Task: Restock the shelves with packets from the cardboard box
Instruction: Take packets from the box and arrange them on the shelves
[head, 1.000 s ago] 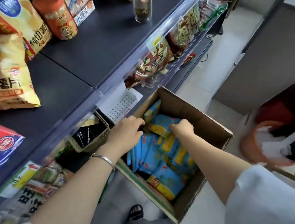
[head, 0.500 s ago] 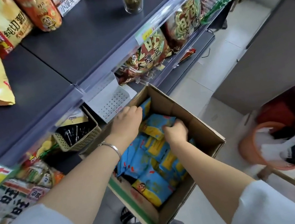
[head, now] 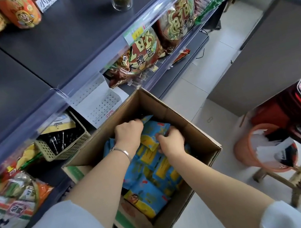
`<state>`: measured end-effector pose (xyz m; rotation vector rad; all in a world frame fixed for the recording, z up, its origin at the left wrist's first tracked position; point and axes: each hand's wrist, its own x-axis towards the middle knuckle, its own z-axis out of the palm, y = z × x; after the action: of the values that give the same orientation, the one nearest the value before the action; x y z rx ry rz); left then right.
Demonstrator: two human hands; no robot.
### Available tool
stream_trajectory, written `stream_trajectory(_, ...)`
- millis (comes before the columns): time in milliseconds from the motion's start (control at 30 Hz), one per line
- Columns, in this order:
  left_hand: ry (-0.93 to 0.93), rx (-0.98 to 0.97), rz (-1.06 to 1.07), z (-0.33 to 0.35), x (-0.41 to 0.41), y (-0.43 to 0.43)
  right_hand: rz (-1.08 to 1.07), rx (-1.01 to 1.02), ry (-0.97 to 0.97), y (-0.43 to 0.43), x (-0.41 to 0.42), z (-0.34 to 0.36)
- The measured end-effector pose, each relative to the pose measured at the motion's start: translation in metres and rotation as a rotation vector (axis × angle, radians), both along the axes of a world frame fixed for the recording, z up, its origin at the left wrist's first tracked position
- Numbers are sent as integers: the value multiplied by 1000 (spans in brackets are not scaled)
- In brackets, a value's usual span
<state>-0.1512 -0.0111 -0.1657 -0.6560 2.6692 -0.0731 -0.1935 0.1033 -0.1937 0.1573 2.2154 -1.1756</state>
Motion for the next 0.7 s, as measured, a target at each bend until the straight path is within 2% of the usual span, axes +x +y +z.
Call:
stream_trajectory(233, 55, 39, -15, 48, 18, -3, 64, -71, 44, -6, 5, 40)
stream_trajectory(433, 308, 27, 37, 111, 27, -19, 65, -128, 175, -13, -4, 108)
stream_trajectory(700, 684, -64, 29, 247, 39, -34, -141, -572, 325, -30, -24, 233)
